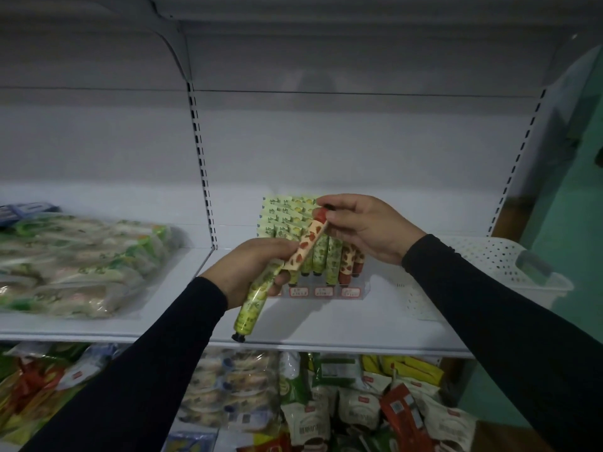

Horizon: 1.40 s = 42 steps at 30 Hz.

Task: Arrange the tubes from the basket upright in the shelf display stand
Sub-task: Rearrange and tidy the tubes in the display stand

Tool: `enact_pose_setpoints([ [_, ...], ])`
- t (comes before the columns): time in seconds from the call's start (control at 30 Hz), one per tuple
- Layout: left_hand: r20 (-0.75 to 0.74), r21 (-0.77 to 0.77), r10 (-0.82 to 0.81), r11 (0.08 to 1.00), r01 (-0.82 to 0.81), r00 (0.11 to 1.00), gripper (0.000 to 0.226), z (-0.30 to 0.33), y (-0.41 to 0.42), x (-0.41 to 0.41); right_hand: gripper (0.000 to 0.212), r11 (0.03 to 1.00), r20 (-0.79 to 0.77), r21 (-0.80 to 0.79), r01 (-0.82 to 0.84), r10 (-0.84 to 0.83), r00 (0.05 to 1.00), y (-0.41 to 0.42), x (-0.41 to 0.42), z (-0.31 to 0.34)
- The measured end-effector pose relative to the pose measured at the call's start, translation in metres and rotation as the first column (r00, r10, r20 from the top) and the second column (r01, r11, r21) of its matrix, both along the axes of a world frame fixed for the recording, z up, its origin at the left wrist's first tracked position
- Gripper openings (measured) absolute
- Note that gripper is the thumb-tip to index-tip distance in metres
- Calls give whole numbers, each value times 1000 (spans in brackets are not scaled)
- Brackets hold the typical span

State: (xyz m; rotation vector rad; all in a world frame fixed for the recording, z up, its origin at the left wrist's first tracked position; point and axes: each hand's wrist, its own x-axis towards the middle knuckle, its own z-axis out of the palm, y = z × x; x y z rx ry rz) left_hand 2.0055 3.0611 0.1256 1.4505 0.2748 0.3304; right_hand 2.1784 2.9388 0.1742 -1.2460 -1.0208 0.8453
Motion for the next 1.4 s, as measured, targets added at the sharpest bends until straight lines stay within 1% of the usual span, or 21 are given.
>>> enact_pose_setpoints([
  [0.07,-15,39,8,999,-8,1000,15,1,-4,1,28,1000,-23,20,-10,10,1000,1,-2,-1],
  [0.13,-26,93,57,994,-54,998,16,3,-4,1,23,1000,0,28,12,-12,1000,2,-2,-2],
  [0.17,-30,134,101,986,-96,994,18,5,-4,1,20,999,35,24,34,-35,999,1,-2,-2],
  [0.2,-21,169,155,974,-149,988,20,6,-2,0,18,998,97,14,59,-61,993,-1,0,-2],
  [0.27,41,188,284,939,-287,958,16,9,1,-1,22,995,292,-36,96,-82,953,-4,4,-2],
  [0.33,124,172,401,892,-418,908,14,14,2,0,29,988,454,-129,90,-21,891,-8,5,-3],
  [0.4,185,197,438,861,-469,880,15,21,-1,5,29,978,516,-203,54,60,855,-10,2,-3],
  [0.47,220,257,430,840,-477,876,15,26,-8,11,24,977,546,-209,46,77,834,-12,-1,-1],
  [0.5,230,293,421,830,-475,878,15,29,-12,15,21,979,567,-197,52,71,820,-13,-2,1],
  [0.57,244,351,393,816,-459,886,14,33,-20,23,21,980,621,-185,76,57,782,-17,-2,3],
  [0.7,235,369,364,824,-429,901,14,28,-27,34,27,975,673,-180,127,28,739,-24,10,-6],
  [0.77,203,395,364,819,-416,909,18,17,-25,36,32,974,665,-157,160,-16,747,-29,19,-15],
  [0.83,145,444,381,800,-404,913,17,4,-20,36,31,969,613,-139,204,-77,786,-35,31,-22],
  [0.9,75,517,382,775,-363,921,16,-9,-15,34,28,957,575,-130,260,-140,806,-41,42,-28],
  [0.93,38,562,381,757,-335,924,17,-15,-12,34,29,948,578,-128,291,-167,799,-42,47,-30],
  [1.03,-78,690,395,685,-236,915,17,-33,-8,36,21,919,648,-104,379,-227,727,-40,60,-33],
  [1.1,-126,714,406,671,-202,905,15,-44,-6,38,18,901,711,-69,429,-257,654,-36,66,-33],
  [1.17,-167,752,417,639,-158,893,12,-52,-4,40,18,893,752,-52,447,-259,605,-32,69,-34],
  [1.27,-231,811,417,581,-62,879,14,-60,-2,41,22,895,785,-68,441,-224,577,-26,73,-40],
  [1.4,-278,824,422,567,-12,863,17,-66,4,40,23,902,807,-83,423,-188,560,-22,76,-46],
])
